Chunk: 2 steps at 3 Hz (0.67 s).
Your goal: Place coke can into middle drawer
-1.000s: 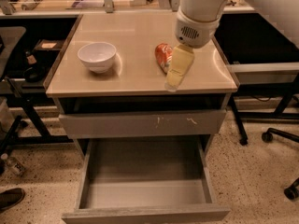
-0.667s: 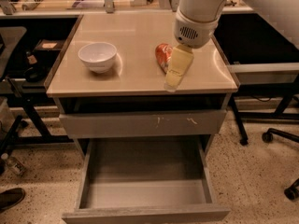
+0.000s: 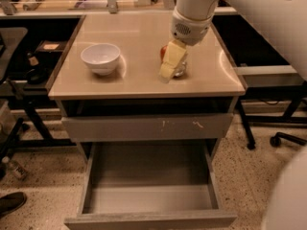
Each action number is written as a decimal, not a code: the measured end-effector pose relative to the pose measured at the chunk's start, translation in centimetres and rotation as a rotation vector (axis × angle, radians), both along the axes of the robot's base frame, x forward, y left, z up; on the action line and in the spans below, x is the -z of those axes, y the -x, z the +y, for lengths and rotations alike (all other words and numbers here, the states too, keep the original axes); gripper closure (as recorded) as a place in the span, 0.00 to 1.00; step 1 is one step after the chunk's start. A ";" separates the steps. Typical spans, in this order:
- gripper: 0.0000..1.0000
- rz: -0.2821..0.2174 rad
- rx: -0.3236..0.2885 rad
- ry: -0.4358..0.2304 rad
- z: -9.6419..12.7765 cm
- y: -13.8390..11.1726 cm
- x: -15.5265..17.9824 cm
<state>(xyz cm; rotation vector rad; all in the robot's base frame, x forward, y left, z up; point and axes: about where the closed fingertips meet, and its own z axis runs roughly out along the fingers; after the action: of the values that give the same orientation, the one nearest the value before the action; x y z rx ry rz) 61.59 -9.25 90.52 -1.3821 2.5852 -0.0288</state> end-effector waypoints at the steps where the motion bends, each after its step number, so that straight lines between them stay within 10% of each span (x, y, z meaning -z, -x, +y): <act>1: 0.00 0.004 0.062 -0.048 2.4 -7.8 0.6; 2: 0.00 -0.030 0.066 -0.066 2.6 -8.9 0.1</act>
Offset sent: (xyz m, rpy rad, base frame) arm 0.1155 0.0284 -0.0007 0.0476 0.0421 -0.0948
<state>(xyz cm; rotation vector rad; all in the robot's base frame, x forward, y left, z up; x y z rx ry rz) 70.49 -6.65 90.42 -1.2642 2.5815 0.0254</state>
